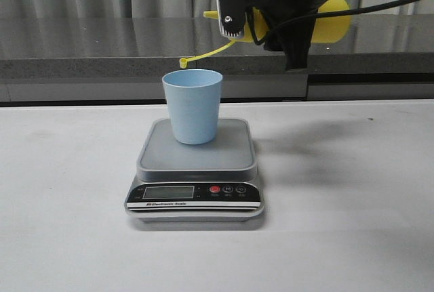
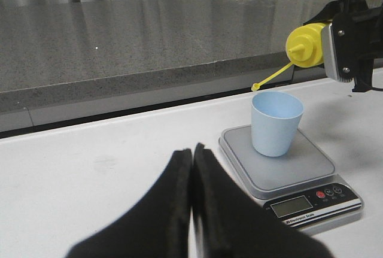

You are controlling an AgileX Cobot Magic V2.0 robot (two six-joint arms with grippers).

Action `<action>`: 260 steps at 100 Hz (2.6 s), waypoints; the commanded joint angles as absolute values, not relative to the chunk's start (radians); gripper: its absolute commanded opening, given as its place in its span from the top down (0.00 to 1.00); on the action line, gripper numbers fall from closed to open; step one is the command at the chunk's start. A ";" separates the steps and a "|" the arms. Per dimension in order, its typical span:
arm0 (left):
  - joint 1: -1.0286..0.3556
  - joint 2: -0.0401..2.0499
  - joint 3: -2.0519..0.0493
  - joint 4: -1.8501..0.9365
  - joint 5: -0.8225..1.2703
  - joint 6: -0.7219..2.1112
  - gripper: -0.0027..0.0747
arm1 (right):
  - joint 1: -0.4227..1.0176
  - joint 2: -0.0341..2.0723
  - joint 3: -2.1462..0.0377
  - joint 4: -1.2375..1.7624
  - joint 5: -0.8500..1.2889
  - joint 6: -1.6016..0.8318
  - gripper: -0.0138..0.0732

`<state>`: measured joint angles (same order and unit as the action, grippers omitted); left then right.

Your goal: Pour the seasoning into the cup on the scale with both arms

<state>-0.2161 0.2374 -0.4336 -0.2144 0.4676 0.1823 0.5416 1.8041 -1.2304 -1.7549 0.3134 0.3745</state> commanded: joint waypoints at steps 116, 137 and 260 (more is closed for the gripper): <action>-0.212 0.248 -0.459 -0.227 0.400 0.174 0.99 | 0.543 1.762 -1.246 -1.747 0.335 0.254 0.91; -0.212 0.248 -0.459 -0.227 0.400 0.174 0.99 | 0.511 1.737 -1.289 -1.481 0.287 0.482 0.91; -0.212 0.248 -0.459 -0.227 0.400 0.174 0.99 | 0.252 1.789 -0.821 -0.183 -0.892 0.171 0.91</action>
